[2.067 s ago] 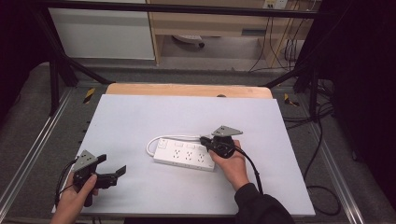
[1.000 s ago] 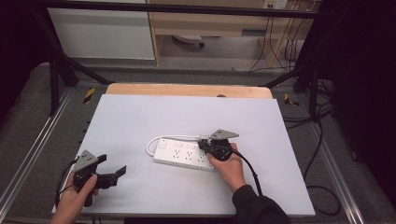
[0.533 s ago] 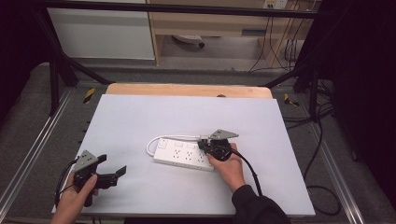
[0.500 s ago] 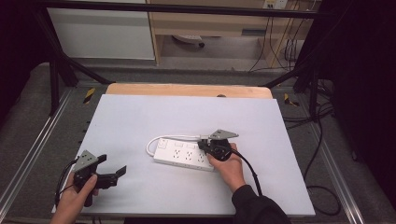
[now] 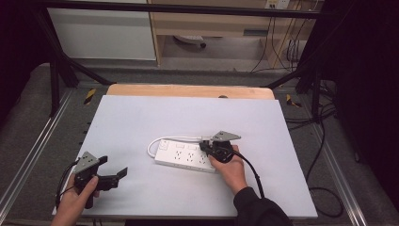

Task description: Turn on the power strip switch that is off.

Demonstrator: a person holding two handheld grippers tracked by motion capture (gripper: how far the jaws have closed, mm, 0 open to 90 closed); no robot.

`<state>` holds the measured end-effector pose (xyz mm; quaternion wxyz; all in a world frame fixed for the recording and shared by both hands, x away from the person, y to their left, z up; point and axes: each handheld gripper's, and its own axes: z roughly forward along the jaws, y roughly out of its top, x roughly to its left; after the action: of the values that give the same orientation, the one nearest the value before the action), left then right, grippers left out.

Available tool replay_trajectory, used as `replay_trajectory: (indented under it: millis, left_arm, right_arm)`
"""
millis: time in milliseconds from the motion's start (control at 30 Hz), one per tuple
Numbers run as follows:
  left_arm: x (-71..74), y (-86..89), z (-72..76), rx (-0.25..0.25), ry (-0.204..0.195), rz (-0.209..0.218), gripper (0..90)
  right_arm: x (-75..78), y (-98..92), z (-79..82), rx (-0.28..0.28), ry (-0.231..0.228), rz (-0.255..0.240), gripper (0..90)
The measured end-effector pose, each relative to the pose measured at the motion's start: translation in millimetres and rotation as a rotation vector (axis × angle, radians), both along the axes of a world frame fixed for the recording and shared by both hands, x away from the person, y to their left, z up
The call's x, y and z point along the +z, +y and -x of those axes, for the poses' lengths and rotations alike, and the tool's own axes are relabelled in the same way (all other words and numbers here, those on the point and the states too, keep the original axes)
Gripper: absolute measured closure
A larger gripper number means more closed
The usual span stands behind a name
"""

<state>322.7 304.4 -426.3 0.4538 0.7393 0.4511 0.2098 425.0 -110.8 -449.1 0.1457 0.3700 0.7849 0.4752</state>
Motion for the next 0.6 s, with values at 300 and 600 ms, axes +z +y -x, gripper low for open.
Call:
replay_trajectory:
  millis: [300, 600]
  left_arm:
    - [-0.1, -0.2, 0.0, 0.0, 0.001, -0.001, 6.3]
    - [-0.3, -0.4, 0.0, -0.001, 0.002, -0.003, 6.3]
  right_arm:
    - [-1.8, -1.3, 0.5, -0.004, -0.001, -0.019, 90.0]
    - [-3.5, -2.7, 0.8, -0.007, -0.004, -0.034, 90.0]
